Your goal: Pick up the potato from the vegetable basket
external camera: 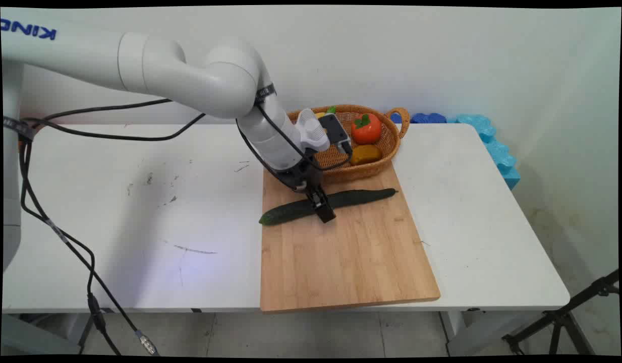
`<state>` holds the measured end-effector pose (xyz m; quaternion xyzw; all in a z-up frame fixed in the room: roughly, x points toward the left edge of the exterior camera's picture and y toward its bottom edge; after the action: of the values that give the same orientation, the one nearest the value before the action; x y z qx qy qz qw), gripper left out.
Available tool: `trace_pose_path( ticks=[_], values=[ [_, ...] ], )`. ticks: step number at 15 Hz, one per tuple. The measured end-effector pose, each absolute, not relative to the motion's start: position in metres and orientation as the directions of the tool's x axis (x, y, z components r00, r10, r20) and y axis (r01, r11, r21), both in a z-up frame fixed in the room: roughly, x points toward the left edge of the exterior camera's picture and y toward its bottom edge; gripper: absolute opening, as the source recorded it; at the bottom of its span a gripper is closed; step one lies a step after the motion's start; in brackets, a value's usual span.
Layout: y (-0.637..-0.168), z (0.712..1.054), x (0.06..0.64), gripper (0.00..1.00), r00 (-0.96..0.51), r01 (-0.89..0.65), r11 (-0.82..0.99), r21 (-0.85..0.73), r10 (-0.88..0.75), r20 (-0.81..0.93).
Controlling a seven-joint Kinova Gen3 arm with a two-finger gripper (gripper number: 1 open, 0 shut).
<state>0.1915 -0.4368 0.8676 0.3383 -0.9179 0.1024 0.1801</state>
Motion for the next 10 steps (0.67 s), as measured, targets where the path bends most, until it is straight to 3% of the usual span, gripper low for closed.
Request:
trace_pose_path(
  ticks=[6,10],
  values=[
    [-0.431,0.917,0.202,1.0,-0.692,-0.641,0.766,-0.053,-0.547,0.472],
    [-0.426,0.973,0.221,1.0,-0.666,-0.638,0.769,-0.044,-0.523,0.532]
  ],
)
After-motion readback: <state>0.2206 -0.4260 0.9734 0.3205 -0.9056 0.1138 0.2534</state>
